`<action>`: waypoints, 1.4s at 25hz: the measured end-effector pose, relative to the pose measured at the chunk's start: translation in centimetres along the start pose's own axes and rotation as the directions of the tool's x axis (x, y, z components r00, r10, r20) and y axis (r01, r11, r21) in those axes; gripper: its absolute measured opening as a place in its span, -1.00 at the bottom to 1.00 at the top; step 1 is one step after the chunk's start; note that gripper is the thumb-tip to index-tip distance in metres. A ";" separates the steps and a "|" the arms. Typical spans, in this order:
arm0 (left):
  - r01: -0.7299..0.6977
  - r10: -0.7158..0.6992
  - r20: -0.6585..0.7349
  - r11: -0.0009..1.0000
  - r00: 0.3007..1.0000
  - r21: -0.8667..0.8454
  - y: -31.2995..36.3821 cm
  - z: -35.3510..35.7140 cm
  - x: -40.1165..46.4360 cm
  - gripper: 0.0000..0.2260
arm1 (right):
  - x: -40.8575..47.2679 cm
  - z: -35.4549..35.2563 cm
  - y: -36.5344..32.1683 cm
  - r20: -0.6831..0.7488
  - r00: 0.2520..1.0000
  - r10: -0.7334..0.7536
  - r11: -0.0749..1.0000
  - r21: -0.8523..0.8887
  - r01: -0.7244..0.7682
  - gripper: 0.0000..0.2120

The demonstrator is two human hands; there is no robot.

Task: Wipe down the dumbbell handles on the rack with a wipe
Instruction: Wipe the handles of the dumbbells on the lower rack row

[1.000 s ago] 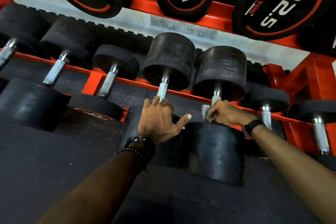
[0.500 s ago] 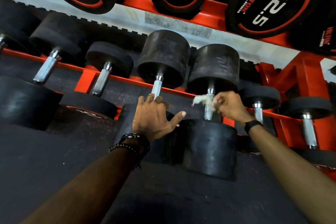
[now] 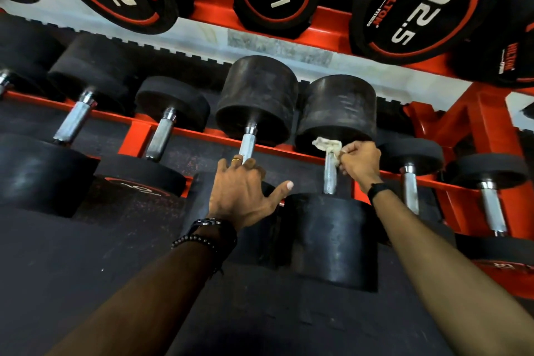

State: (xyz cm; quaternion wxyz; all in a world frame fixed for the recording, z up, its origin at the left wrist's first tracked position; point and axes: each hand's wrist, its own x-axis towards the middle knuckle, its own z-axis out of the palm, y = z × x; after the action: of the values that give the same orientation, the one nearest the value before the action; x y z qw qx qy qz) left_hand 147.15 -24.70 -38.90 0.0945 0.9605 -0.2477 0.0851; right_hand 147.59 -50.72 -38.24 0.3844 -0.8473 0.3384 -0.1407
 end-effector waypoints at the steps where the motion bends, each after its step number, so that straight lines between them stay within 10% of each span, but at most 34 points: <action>1: 0.000 0.000 0.003 1.000 1.000 -0.001 0.1 0.0 0.0 -0.31 | -0.4 0.0 0.4 0.036 0.999 -0.014 0.998 -0.067 0.017 -0.81; 5: -0.009 0.008 0.015 1.000 1.000 0.013 -0.2 -0.2 0.0 -0.32 | -1.9 -0.8 1.2 0.253 0.963 0.095 0.942 -0.336 -0.005 -0.90; 9: -0.004 0.004 0.009 1.000 1.000 0.023 0.2 -0.3 -0.1 -0.32 | 0.8 -0.1 0.6 -0.019 0.999 -0.035 0.990 -0.136 0.032 -0.87; 14: -0.014 0.014 0.020 1.000 1.000 0.006 -0.1 -0.4 -0.1 -0.29 | -0.8 -0.5 3.8 0.465 0.873 0.150 0.917 -0.396 0.053 -0.73; 17: -0.010 0.010 0.019 1.000 1.000 -0.005 0.2 -0.4 -0.1 -0.28 | 1.0 0.7 3.1 0.088 0.989 0.117 0.988 -0.115 -0.107 -0.86; 20: -0.003 0.003 0.016 1.000 1.000 -0.018 0.1 -0.3 0.0 -0.30 | 0.2 0.9 1.6 -0.172 0.985 -0.034 0.998 0.053 0.044 -0.86; 27: -0.001 0.002 0.033 1.000 0.999 -0.011 0.0 -0.4 -0.1 -0.30 | -2.9 1.7 -1.9 0.019 0.984 -0.180 0.973 -0.141 0.180 -0.84; 35: -0.005 0.005 0.018 1.000 1.000 -0.001 0.0 -0.4 -0.1 -0.29 | -1.2 3.3 -4.2 0.067 0.966 0.248 0.965 0.067 -0.252 -0.53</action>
State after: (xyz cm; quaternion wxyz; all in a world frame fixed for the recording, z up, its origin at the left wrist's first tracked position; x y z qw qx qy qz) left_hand 146.99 -24.53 -38.54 0.0925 0.9605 -0.2509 0.0764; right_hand 150.32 -46.03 -37.26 0.4402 -0.7866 0.4258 -0.0790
